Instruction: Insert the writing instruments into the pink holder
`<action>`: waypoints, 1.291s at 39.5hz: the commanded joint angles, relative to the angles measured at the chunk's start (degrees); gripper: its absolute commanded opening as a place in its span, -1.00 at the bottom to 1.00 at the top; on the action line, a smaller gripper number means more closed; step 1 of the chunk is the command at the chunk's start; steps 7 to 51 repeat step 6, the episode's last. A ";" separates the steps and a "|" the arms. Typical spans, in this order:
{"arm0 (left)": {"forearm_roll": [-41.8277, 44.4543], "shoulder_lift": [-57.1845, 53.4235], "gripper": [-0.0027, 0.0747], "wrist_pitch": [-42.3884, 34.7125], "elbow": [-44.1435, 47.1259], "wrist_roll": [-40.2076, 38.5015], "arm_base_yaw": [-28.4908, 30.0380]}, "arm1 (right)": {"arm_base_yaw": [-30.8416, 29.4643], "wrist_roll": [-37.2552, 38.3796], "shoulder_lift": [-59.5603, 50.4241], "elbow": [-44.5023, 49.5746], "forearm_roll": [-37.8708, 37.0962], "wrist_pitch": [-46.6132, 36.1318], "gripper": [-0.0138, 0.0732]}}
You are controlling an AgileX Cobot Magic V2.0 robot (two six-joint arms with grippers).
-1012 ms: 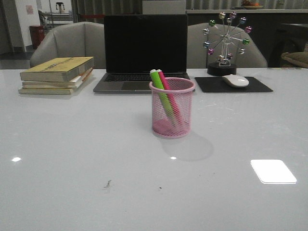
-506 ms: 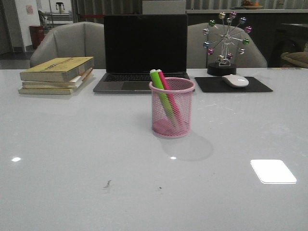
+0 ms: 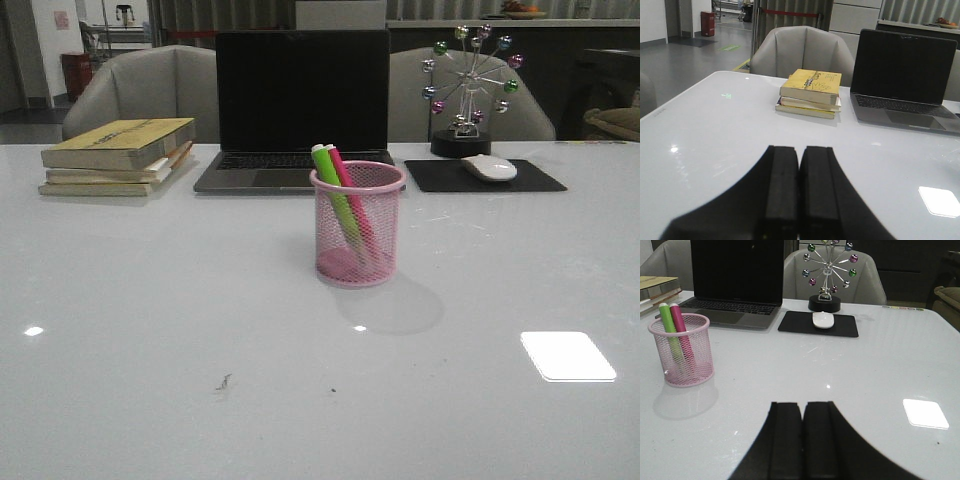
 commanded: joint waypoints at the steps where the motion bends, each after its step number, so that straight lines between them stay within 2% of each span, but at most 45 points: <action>1: -0.43 -1.19 -0.69 -5.35 0.14 -0.08 0.12 | 0.05 -0.56 -0.71 0.08 -0.03 -4.93 -0.63; 51: -0.43 -1.19 -0.69 -5.35 0.14 -0.08 0.12 | 0.05 -0.56 -0.71 0.08 -0.03 -4.93 -0.63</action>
